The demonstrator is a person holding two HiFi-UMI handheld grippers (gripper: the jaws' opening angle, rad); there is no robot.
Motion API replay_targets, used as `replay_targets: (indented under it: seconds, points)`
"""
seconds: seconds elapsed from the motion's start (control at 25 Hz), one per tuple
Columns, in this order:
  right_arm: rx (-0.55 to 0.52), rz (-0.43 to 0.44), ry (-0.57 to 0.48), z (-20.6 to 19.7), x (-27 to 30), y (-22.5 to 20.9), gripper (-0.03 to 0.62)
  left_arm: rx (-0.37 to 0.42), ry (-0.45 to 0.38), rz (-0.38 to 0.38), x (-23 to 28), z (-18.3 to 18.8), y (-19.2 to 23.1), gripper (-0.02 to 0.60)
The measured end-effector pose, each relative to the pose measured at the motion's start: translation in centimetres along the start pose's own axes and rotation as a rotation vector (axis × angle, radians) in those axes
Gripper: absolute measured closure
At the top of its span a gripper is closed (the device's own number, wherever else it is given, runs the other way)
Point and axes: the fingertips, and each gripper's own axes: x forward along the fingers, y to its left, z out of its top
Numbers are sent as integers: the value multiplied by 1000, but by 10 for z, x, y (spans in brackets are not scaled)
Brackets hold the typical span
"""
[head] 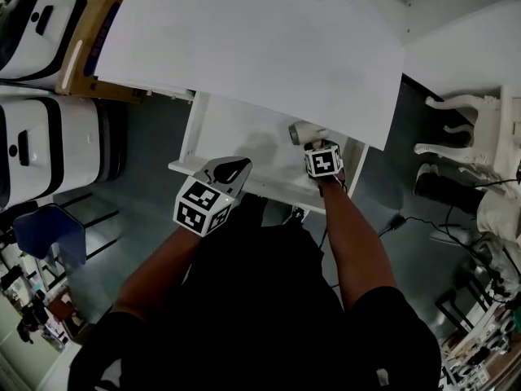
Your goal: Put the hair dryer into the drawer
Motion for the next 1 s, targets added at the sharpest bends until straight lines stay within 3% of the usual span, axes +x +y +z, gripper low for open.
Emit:
replay_targets:
  seconds: [0.68, 1.0]
  points:
    - [-24, 24, -16, -3, -23, 1, 368, 24, -39, 5, -2, 14, -24, 572]
    - [50, 75, -157, 2, -85, 0, 368, 35, -95, 5, 3, 28, -55, 572]
